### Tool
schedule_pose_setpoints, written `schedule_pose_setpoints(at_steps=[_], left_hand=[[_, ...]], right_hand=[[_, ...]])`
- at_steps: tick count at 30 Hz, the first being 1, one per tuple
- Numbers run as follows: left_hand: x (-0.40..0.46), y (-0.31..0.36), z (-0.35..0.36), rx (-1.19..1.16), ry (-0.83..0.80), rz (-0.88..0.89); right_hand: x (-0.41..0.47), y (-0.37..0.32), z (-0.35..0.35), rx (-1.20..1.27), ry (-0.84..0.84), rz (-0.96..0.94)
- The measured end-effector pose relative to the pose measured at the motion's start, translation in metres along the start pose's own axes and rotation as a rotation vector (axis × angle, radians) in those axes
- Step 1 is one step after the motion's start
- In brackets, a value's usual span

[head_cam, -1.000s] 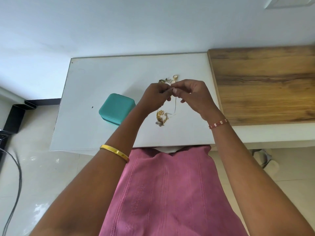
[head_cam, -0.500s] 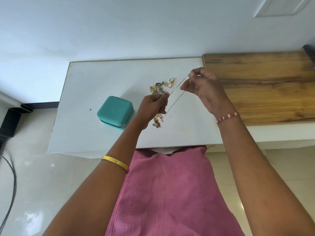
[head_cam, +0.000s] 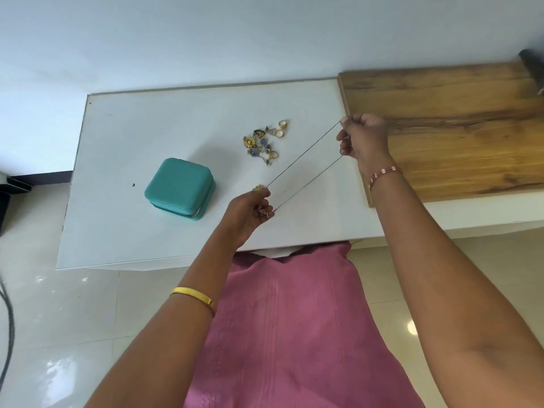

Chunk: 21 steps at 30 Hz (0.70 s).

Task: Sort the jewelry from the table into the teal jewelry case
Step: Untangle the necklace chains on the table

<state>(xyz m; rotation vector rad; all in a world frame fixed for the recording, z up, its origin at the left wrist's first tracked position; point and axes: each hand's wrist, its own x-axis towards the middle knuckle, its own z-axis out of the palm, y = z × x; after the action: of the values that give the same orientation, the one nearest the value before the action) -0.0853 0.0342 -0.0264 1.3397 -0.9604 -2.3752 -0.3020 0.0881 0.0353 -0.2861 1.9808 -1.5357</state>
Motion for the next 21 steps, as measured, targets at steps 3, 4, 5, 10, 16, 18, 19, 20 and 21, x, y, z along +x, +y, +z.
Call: schedule_pose_setpoints(at_steps=[3, 4, 5, 10, 16, 18, 19, 20, 21], left_hand=[[0.000, -0.006, -0.003, 0.064, 0.045, 0.008], [-0.001, -0.008, -0.004, 0.086, 0.058, 0.006], [-0.001, -0.010, -0.004, 0.104, 0.073, 0.007], [0.000, -0.019, -0.006, 0.179, 0.161, 0.055], [0.007, -0.027, -0.001, 0.401, 0.273, 0.123], [0.008, -0.030, 0.001, 0.479, 0.306, 0.140], [0.008, -0.032, 0.003, 0.505, 0.324, 0.145], [0.007, -0.034, 0.005, 0.527, 0.344, 0.152], [0.006, -0.035, 0.007, 0.551, 0.362, 0.163]], right_hand=[[0.009, 0.023, -0.001, -0.035, 0.022, 0.074], [0.011, 0.030, 0.000, -0.054, 0.021, 0.087], [0.014, 0.036, 0.002, -0.074, 0.015, 0.094], [0.031, 0.053, 0.013, -0.183, 0.005, 0.077], [0.056, 0.054, 0.021, -0.279, -0.004, 0.052], [0.060, 0.058, 0.023, -0.312, -0.007, 0.049], [0.062, 0.061, 0.024, -0.323, -0.003, 0.046], [0.063, 0.064, 0.025, -0.333, 0.012, 0.040], [0.064, 0.066, 0.026, -0.344, 0.029, 0.027]])
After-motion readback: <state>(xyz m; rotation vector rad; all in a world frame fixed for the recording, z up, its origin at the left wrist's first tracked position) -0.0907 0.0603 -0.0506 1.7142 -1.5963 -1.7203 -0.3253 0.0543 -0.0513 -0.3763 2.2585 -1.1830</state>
